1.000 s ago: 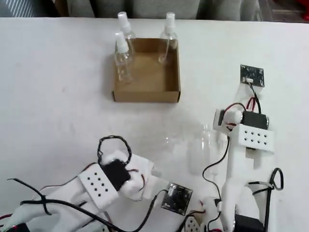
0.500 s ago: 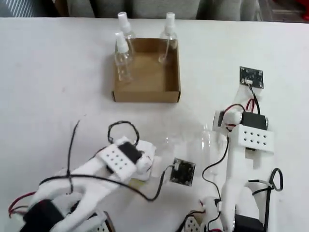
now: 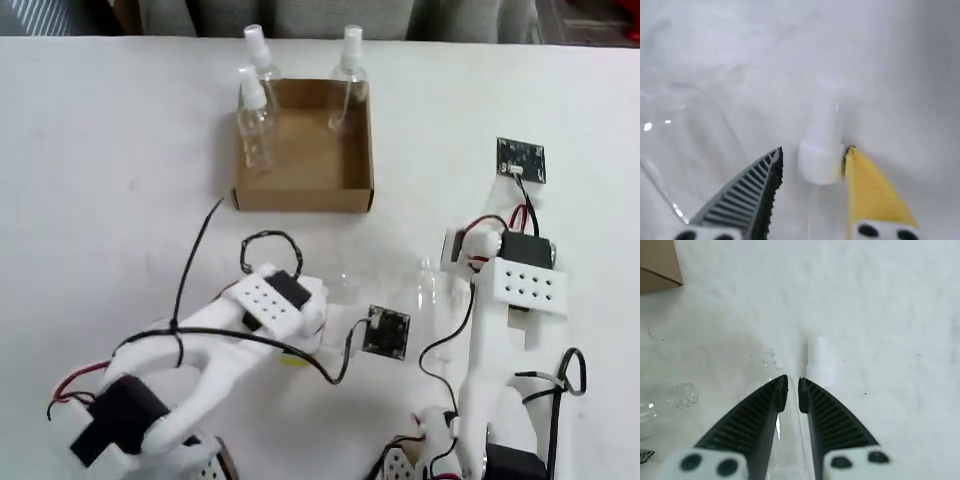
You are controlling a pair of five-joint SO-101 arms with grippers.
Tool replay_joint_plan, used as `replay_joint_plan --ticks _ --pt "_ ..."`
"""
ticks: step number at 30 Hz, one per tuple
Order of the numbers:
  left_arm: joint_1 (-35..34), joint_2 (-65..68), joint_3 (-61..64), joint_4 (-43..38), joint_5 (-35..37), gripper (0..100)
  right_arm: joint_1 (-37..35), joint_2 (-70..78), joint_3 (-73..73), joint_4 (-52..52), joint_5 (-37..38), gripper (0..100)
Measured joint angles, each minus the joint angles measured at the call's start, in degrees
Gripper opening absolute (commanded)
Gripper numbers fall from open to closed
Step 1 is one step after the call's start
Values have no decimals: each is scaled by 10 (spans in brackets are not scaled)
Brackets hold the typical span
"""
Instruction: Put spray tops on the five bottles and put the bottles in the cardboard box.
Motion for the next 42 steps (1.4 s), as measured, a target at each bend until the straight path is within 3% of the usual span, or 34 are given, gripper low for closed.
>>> replay_joint_plan --ticks 3,6,18,23,27,30,35,38,42 --pt "1 28 -28 8 5 143 0 0 0 0 0 17" --pt "1 52 -46 14 18 20 0 0 0 0 0 17" --pt "22 62 -49 26 30 20 0 0 0 0 -29 21" --pt "16 3 -12 39 120 20 0 0 0 -8 -44 28" --pt "8 -120 78 42 164 20 -21 0 0 -17 -75 154" --pt "-31 -236 149 43 186 20 -58 0 0 -17 -98 153" --pt "-152 -409 232 43 196 20 -112 -1 21 -48 -98 110" --pt "-223 -457 263 43 196 20 -127 0 42 -79 -77 137" --pt "-265 -470 265 42 196 20 -129 35 43 -83 -57 159"
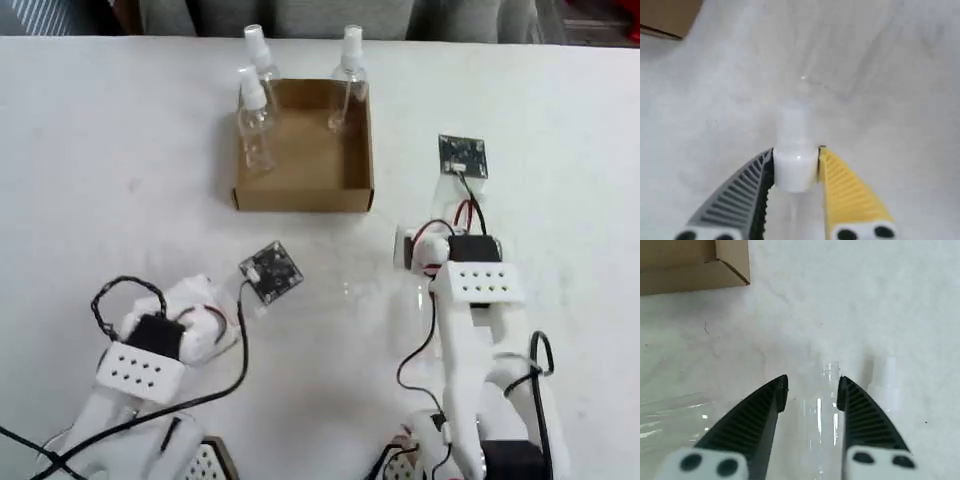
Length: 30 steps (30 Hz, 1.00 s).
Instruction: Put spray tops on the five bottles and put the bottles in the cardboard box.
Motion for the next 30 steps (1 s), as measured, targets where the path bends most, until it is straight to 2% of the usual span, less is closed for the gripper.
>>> replay_joint_plan --ticks 6,12,24,30 --pt "-5 -1 4 -1 0 20 1 40 -5 53 25 165" --pt "-4 -1 11 -15 0 20 1 40 -7 67 30 259" --pt "-4 -1 11 -18 0 20 -14 40 11 68 33 243" --pt "-4 -1 11 -18 0 20 -17 99 16 39 33 234"
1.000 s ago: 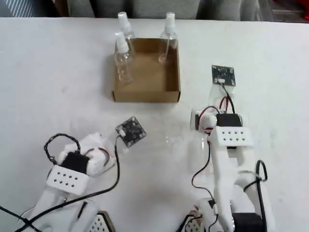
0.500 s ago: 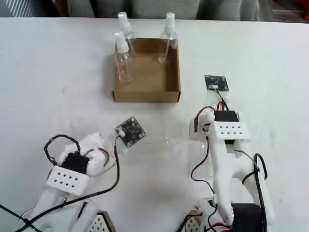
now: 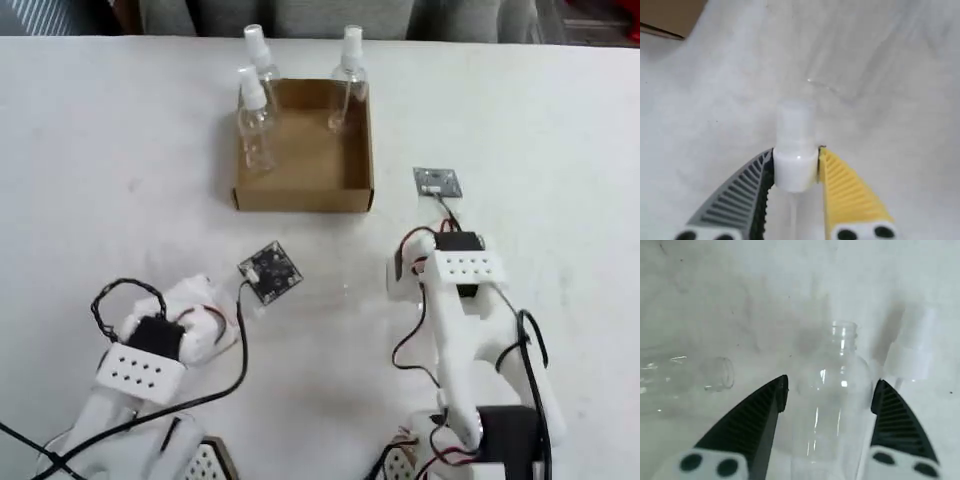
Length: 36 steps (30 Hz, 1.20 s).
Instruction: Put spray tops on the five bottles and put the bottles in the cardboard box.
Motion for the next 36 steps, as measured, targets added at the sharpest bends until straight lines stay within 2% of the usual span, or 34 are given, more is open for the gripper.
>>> replay_joint_plan --ticks 7,14,21,26,36 --pt "1 0 0 0 0 20 3 78 -27 -4 1 229" --pt "1 0 5 -1 0 20 13 122 -56 -8 1 22" --pt "1 0 9 -4 0 20 71 132 -98 -8 0 17" --pt "1 0 9 -12 0 20 112 62 -130 22 -23 17" --pt "1 -1 9 -16 5 20 87 -164 -142 55 -44 17"
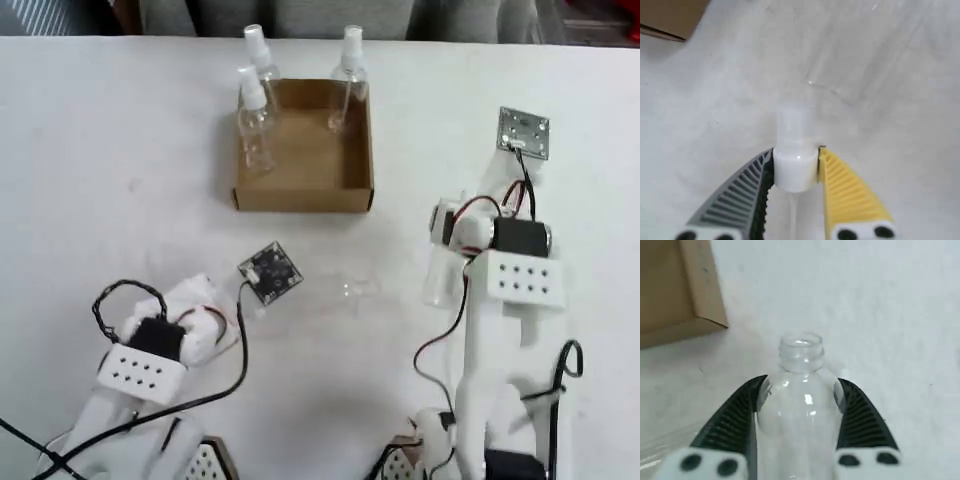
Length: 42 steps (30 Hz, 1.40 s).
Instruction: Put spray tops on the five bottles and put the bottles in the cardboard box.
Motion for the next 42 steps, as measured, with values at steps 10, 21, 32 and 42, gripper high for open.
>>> replay_joint_plan --ticks 10,21,32,42 --pt "-27 0 -67 23 160 20 -115 -91 100 -165 -6 17" --pt "-80 0 -343 166 258 20 -185 -267 320 -429 -7 17" --pt "-69 0 -602 127 434 20 -252 -521 554 -598 -7 17" --pt "118 6 -631 -97 527 20 -317 -653 646 -601 -7 17"
